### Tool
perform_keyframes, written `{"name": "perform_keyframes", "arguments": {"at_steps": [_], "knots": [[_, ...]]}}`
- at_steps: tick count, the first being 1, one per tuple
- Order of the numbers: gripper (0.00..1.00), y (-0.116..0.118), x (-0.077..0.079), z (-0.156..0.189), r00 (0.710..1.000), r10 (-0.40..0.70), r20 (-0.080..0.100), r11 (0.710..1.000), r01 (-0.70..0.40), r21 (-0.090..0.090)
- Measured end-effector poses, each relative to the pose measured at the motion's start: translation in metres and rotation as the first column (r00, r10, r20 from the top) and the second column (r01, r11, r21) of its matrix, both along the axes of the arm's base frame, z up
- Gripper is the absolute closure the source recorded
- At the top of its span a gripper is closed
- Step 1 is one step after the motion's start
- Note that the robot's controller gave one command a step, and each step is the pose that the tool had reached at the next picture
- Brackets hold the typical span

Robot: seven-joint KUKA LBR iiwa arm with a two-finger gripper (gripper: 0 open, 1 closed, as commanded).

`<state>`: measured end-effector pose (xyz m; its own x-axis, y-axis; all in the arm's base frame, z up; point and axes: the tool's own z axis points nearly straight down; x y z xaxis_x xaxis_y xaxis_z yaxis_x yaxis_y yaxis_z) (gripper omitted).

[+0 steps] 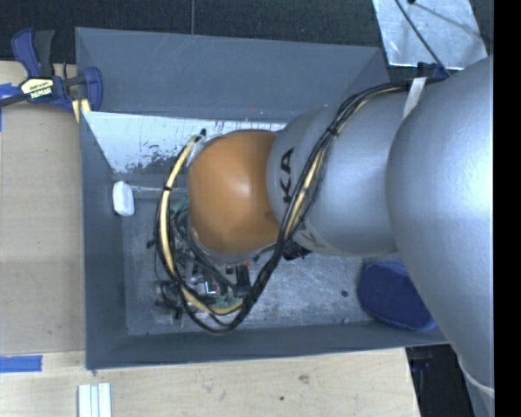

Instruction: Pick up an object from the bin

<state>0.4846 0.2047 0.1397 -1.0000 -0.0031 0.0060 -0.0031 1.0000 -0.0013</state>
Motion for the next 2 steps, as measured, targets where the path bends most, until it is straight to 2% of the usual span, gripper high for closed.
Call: {"name": "perform_keyframes", "arguments": {"at_steps": [1,2], "knots": [[0.00,-0.0356,0.0244,-0.0714,0.998,0.064,0.003,0.998,-0.064,-0.001],[1.00,-0.0320,0.0239,-0.0662,0.998,0.065,0.004,0.998,-0.065,0.003]]}}
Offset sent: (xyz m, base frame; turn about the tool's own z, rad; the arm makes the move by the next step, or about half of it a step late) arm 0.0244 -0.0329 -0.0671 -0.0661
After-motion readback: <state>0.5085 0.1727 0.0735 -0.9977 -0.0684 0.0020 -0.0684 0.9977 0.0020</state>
